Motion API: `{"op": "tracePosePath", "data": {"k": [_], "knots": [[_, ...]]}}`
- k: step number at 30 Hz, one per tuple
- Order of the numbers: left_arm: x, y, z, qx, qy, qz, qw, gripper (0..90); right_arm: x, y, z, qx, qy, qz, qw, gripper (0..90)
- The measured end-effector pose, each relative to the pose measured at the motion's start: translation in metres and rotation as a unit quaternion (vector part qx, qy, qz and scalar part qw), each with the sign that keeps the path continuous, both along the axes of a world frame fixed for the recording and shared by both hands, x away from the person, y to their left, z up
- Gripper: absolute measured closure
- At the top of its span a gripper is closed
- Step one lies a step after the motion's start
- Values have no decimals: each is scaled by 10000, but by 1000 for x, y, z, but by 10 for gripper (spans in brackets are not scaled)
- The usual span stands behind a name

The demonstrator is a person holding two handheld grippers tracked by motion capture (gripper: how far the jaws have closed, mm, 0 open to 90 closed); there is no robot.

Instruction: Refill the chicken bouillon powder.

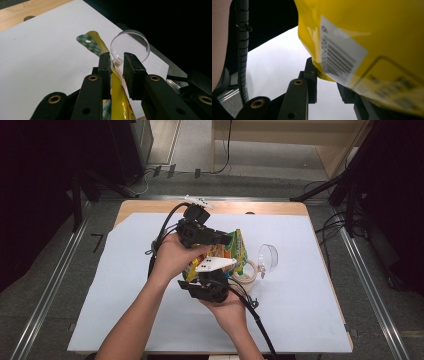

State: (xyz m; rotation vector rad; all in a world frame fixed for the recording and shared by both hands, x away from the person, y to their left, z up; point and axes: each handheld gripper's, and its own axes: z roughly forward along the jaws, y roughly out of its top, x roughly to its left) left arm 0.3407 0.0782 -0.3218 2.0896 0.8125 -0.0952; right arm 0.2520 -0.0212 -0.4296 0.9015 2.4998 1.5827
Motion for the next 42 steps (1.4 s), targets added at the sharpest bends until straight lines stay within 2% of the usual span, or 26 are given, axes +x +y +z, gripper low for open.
{"op": "tracePosePath", "data": {"k": [42], "knots": [[-2, -1, 1, -13, -16, -1, 10000, 770, -1, 0, 0, 35, -9, -20, 10000, 735]]}}
